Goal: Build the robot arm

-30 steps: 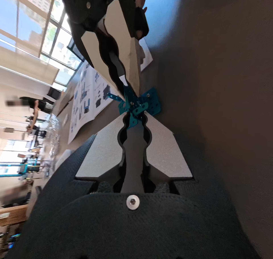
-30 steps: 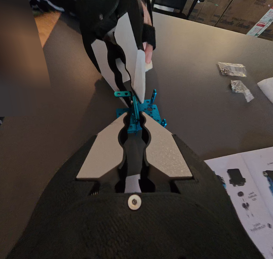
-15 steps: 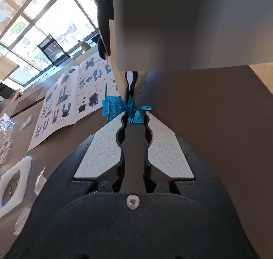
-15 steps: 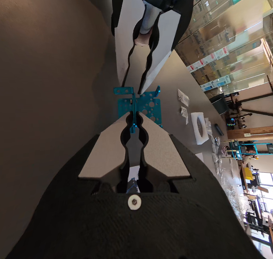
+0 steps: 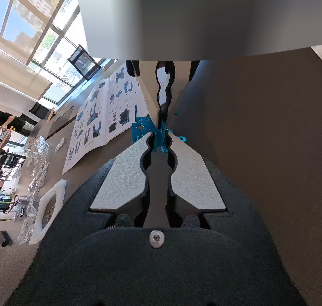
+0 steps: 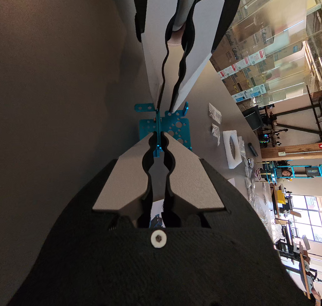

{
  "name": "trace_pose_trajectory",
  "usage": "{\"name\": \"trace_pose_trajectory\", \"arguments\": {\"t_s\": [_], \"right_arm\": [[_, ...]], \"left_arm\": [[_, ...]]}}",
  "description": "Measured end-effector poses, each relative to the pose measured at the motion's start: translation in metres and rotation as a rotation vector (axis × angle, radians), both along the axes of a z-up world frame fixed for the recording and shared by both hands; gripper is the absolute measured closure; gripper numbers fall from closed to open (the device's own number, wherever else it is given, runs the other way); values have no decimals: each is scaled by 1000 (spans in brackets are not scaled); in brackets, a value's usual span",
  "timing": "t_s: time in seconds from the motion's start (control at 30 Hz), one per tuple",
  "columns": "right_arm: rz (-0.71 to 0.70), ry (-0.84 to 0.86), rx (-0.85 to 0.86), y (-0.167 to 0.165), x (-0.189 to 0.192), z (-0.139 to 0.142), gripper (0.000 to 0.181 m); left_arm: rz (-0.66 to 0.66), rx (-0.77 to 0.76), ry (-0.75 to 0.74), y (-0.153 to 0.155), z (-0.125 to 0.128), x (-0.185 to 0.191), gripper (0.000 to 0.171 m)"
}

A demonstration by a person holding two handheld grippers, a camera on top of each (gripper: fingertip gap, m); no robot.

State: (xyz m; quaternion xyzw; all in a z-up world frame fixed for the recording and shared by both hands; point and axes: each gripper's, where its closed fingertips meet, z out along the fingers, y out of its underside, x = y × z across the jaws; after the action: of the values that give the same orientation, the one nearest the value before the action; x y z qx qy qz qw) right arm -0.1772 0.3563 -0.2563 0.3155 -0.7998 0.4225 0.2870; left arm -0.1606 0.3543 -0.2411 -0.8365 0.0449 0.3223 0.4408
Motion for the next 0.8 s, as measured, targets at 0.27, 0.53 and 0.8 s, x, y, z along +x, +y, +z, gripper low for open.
{"name": "trace_pose_trajectory", "arguments": {"t_s": [0.27,0.53,0.8], "right_arm": [[20,8,-6,-3,5,0,178],[24,-7,-14,-4,5,0,177],[28,-19,-26,-6,4,-1,177]], "left_arm": [[-23,-30,-45,4,-12,4,160],[-36,-4,-65,2,-10,5,165],[-31,17,-120,3,-11,5,165]]}}
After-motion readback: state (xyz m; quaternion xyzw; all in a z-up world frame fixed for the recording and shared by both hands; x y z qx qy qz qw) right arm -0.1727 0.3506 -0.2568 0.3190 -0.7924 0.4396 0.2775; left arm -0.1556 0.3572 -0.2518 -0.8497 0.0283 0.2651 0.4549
